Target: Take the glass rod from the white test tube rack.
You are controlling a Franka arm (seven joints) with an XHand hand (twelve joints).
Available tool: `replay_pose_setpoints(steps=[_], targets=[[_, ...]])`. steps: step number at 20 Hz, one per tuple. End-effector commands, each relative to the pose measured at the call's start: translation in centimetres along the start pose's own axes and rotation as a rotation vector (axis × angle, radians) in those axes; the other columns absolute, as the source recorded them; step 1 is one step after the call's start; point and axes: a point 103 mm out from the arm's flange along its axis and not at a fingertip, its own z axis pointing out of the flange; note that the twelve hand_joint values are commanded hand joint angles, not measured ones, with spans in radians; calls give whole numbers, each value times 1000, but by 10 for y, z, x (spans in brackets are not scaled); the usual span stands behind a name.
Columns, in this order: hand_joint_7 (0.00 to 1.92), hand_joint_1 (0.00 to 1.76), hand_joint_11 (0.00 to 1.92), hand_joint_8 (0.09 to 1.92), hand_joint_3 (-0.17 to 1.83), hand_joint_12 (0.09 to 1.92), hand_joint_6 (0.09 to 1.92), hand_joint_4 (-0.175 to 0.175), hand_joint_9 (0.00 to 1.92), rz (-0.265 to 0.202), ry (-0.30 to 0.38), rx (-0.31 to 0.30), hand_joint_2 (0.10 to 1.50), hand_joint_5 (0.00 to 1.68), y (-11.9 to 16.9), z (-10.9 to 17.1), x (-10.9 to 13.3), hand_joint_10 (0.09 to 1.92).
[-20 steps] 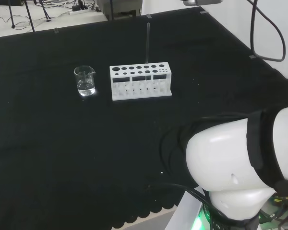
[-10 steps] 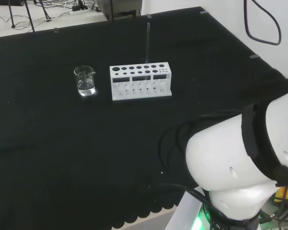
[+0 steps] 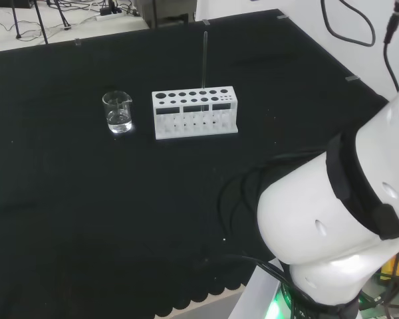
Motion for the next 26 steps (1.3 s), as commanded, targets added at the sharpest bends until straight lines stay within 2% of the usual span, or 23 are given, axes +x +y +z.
replay_pose_setpoints(steps=[1, 4, 6, 13, 18, 22, 26], targets=[[0, 705, 55, 667, 623, 1467, 87, -124, 81, -32, 18, 13, 795, 23, 45, 19, -19, 903], [0, 704, 120, 688, 629, 1465, 87, -124, 137, -33, 19, 25, 793, 24, 60, 29, -21, 907], [0, 705, 159, 706, 632, 1456, 87, -125, 168, -55, 17, 20, 792, 26, 70, 36, -22, 905], [0, 702, 217, 819, 640, 1443, 87, -130, 246, -75, 9, 58, 792, 34, 97, 61, -23, 906], [59, 691, 227, 892, 642, 1439, 87, -171, 271, -84, 34, 68, 799, 174, 110, 76, -28, 908], [81, 682, 230, 912, 641, 1437, 87, -175, 287, -82, 28, 72, 804, 221, 129, 90, -26, 909], [97, 672, 235, 925, 639, 1433, 96, -175, 304, -97, 40, 71, 810, 291, 132, 97, -31, 908]])
